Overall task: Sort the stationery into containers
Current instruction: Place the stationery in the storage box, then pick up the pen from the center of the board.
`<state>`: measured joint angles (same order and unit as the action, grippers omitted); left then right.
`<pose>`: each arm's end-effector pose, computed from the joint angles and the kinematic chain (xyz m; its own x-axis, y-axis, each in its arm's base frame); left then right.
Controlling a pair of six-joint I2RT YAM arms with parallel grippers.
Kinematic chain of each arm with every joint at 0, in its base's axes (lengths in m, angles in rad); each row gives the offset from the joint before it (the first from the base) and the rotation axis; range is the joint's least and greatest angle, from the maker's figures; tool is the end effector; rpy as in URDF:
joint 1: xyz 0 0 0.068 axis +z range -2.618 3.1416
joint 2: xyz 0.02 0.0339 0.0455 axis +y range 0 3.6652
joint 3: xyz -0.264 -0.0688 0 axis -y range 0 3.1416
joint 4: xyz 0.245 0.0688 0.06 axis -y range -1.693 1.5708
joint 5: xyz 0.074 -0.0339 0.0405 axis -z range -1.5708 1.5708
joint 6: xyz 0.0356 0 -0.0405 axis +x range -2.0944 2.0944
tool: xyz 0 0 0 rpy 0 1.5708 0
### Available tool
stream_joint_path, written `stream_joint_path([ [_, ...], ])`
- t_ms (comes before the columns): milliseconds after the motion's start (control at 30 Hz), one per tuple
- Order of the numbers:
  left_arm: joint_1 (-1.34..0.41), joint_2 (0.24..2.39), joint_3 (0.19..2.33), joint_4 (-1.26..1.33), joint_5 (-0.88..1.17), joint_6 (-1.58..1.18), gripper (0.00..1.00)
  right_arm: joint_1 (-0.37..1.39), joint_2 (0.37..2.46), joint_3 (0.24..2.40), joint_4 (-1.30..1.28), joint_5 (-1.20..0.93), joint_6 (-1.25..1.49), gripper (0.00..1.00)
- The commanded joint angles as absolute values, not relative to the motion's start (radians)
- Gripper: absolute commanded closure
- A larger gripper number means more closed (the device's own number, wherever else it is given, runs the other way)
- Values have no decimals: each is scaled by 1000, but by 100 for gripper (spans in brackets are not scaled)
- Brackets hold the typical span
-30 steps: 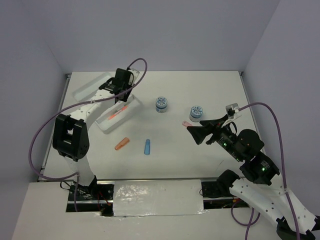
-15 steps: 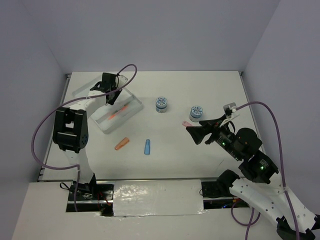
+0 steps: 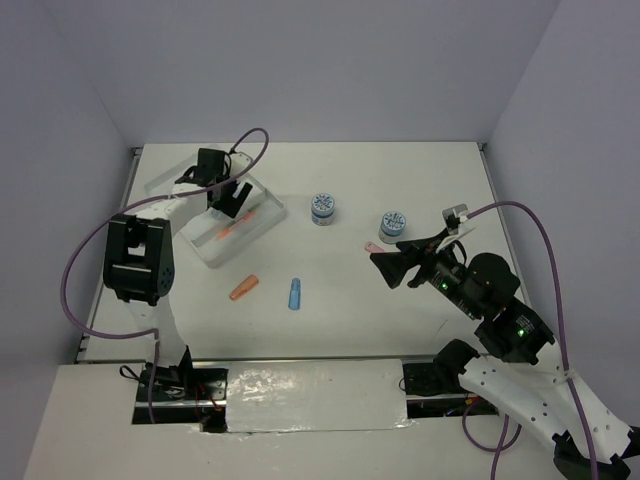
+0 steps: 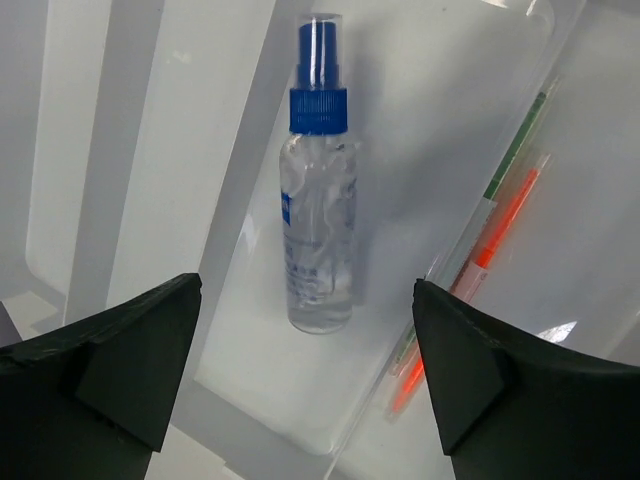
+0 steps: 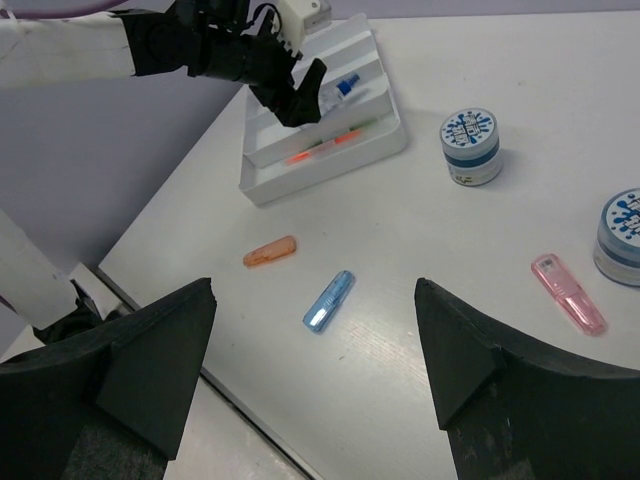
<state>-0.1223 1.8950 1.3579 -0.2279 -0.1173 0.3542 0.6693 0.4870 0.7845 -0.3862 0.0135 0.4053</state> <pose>0.4215 -0.0476 0.2142 -0.6317 0.4247 -0.6485 0.2734 0.9049 0.3262 0.0885 0.0694 0.3565 -0.3043 0.2620 -0.9158 -0.5330 0.7500 0.3916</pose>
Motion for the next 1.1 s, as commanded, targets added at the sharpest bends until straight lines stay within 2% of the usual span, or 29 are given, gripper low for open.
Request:
stream_joint_path([
  [0,-118,1862,1397,-238,-68,325,1,667,485,821,-379,15,388,12],
  [133,-120,1804,1436,-258,-87,273,1,667,486,827,-383,18,388,12],
  [167,-121,1768,1451,-259,-148,240,1,667,485,827,-380,20,388,12],
  [267,-123,1705,1561,-336,-306,-14,1,667,489,827,-376,25,390,12],
  [300,-121,1694,1597,-394,-380,-184,1,667,491,825,-373,25,393,12],
  [333,-108,1669,1649,-510,-355,-231,1,667,491,824,-368,25,394,12],
  [367,-95,1657,1660,-552,-175,-265,1,669,491,821,-365,25,399,12],
  [400,-84,1640,1661,-587,-87,-296,1,667,491,818,-364,23,400,12],
  [467,-86,1556,1596,-618,6,-307,1,667,489,812,-360,15,405,12],
  [533,-107,1455,1415,-530,118,-324,1,667,488,804,-365,12,405,12],
  [633,-171,1263,1217,-485,158,-345,1,667,477,792,-376,23,399,12],
  [733,-259,1132,1091,-515,96,-377,1,667,472,784,-388,37,385,11],
  [867,-363,1078,938,-525,6,-454,1,667,480,781,-396,5,370,11],
  [1067,-385,1149,738,-415,28,-537,1,667,474,752,-371,-57,370,11],
])
